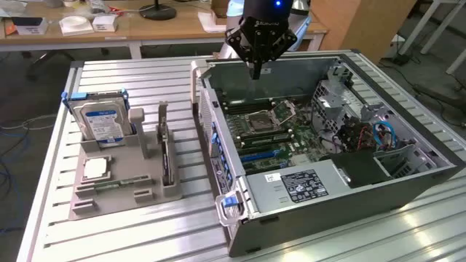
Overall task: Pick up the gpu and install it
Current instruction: 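Reach for the gpu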
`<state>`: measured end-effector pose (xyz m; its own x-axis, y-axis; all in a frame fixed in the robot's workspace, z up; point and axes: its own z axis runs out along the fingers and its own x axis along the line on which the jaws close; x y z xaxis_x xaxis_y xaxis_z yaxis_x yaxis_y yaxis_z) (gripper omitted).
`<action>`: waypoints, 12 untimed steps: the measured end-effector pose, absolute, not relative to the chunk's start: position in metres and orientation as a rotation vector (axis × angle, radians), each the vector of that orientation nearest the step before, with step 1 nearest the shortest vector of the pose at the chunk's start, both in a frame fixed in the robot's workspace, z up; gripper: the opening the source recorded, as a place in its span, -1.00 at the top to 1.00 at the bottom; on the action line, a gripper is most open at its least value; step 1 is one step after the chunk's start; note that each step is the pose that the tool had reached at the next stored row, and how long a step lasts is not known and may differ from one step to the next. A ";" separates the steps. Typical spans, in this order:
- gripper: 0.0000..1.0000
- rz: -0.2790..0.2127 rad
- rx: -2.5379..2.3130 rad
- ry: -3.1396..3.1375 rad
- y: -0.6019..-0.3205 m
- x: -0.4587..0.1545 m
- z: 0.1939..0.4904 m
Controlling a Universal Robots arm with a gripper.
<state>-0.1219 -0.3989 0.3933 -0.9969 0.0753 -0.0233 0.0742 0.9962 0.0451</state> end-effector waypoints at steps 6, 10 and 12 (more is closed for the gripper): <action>0.80 0.069 0.117 3.114 -0.399 -0.122 0.393; 0.80 0.069 0.117 3.114 -0.399 -0.122 0.393; 0.80 0.069 0.117 3.114 -0.399 -0.122 0.393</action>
